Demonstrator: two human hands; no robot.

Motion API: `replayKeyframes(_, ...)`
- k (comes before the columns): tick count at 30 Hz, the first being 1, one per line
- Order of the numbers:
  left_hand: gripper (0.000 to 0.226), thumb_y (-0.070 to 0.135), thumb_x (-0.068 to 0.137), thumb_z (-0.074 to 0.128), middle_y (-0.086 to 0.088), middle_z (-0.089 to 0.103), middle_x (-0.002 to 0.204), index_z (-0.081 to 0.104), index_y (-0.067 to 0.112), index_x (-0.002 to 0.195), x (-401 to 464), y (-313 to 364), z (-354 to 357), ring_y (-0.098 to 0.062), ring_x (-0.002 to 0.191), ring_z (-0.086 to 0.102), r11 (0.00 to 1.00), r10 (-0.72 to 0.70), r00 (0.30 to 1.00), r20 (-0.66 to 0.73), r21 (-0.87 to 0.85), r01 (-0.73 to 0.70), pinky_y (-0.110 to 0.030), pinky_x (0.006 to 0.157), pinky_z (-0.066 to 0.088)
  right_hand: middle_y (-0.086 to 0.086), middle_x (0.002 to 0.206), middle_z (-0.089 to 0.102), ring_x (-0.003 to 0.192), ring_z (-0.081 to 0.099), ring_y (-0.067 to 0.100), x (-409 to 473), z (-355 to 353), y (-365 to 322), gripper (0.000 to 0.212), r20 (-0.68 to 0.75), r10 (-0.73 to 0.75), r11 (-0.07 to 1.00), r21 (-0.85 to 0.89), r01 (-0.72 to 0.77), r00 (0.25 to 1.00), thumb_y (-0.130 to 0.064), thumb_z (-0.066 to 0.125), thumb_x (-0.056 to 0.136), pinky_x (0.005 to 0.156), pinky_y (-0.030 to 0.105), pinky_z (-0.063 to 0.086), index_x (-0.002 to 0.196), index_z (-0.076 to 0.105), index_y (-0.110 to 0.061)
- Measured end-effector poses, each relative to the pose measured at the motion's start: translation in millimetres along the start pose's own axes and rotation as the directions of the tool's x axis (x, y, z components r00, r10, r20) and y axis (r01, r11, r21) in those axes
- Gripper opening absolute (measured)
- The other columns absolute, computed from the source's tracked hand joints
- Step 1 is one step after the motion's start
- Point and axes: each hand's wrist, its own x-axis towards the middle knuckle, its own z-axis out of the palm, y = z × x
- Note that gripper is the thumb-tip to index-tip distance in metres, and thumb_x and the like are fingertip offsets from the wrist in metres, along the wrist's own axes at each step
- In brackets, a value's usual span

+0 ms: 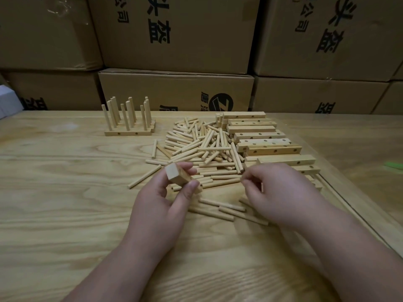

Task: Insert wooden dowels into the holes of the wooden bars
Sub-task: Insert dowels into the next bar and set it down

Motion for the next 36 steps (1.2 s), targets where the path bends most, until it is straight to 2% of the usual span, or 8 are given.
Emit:
replayKeyframes(5,0.02,0.033,0.091,0.069,0.021,0.071,0.107,0.069,0.028,0.11,-1.1,2.8,-0.7,0.001,0.109,0.064,1.0,-0.009,1.0,-0.011,0.017,0.009,-0.005,0.087,0.043,-0.016,0.07,0.063,0.068,0.057,0.002,-0.4,-4.3,16.2,0.017,0.219,0.142,0.986,-0.117,-0.118,0.965,-0.053,0.057,0.082,0.062,0.031,0.056,0.077,0.063,-0.037)
replayKeyframes(12,0.042,0.039,0.082,0.067,0.008,0.062,0.119,0.071,0.018,0.118,1.6,6.9,-4.9,0.008,0.095,0.064,0.993,0.008,0.99,-0.138,0.119,0.009,-0.001,0.081,0.042,-0.016,0.072,0.064,0.07,0.058,0.002,2.5,5.0,18.0,0.015,0.294,0.2,0.974,-0.162,-0.157,0.935,-0.051,0.061,0.078,0.058,0.028,0.053,0.074,0.065,-0.037)
replayKeyframes(17,0.046,0.041,0.08,0.066,0.016,0.063,0.12,0.072,0.013,0.116,2.0,7.0,-4.2,0.007,0.092,0.065,0.992,-0.028,0.992,-0.121,0.12,0.043,-0.001,0.079,0.044,-0.016,0.072,0.065,0.069,0.059,0.003,2.9,5.8,15.6,0.014,0.263,0.183,0.978,-0.148,-0.148,0.947,-0.049,0.059,0.08,0.059,0.028,0.054,0.077,0.065,-0.037)
replayKeyframes(21,0.029,0.034,0.084,0.069,0.025,0.063,0.121,0.073,0.022,0.11,0.3,6.7,-3.2,0.007,0.092,0.065,0.993,-0.059,0.993,-0.103,0.096,0.069,0.0,0.078,0.043,-0.016,0.073,0.061,0.071,0.056,0.002,2.6,6.2,12.5,0.013,0.16,0.131,0.989,-0.09,-0.118,0.978,-0.05,0.058,0.084,0.059,0.029,0.053,0.084,0.064,-0.038)
replayKeyframes(24,0.026,0.037,0.082,0.068,0.011,0.066,0.121,0.068,0.043,0.107,-1.5,13.7,-2.2,0.005,0.091,0.066,0.998,-0.053,0.996,-0.077,-0.023,0.052,-0.005,0.08,0.046,-0.019,0.08,0.054,0.076,0.051,0.001,1.6,8.2,7.6,0.012,0.033,0.036,0.999,0.012,-0.036,0.999,-0.05,0.058,0.088,0.063,0.029,0.048,0.086,0.06,-0.038)
replayKeyframes(27,0.039,0.04,0.081,0.077,-0.006,0.073,0.102,0.064,0.047,0.117,-3.1,17.6,-1.3,-0.017,0.086,0.071,0.981,-0.129,0.99,-0.061,-0.157,0.118,-0.028,0.085,0.059,-0.024,0.087,0.05,0.084,0.05,-0.001,-1.5,9.3,-2.1,0.007,-0.073,-0.052,0.987,0.149,0.063,0.996,-0.048,0.056,0.089,0.075,0.027,0.044,0.088,0.055,-0.041)
replayKeyframes(31,0.065,0.038,0.065,0.078,0.01,0.077,0.098,0.061,0.032,0.128,-1.1,21.6,1.4,-0.011,0.083,0.075,0.871,-0.285,0.958,0.038,-0.406,0.275,-0.028,0.064,0.061,-0.023,0.083,0.059,0.086,0.057,0.004,-4.5,11.8,-8.3,0.017,-0.096,-0.072,0.963,0.254,0.094,0.993,-0.054,0.049,0.087,0.079,0.033,0.05,0.094,0.054,-0.04)
replayKeyframes(36,0.061,0.03,0.069,0.073,-0.007,0.074,0.098,0.053,0.045,0.126,0.1,20.6,0.7,-0.016,0.079,0.076,0.832,-0.344,0.937,0.067,-0.44,0.337,-0.029,0.051,0.058,-0.022,0.082,0.062,0.084,0.059,0.007,-4.6,15.7,-6.5,0.014,-0.071,-0.093,0.957,0.269,0.109,0.993,-0.048,0.056,0.091,0.084,0.038,0.051,0.098,0.06,-0.037)
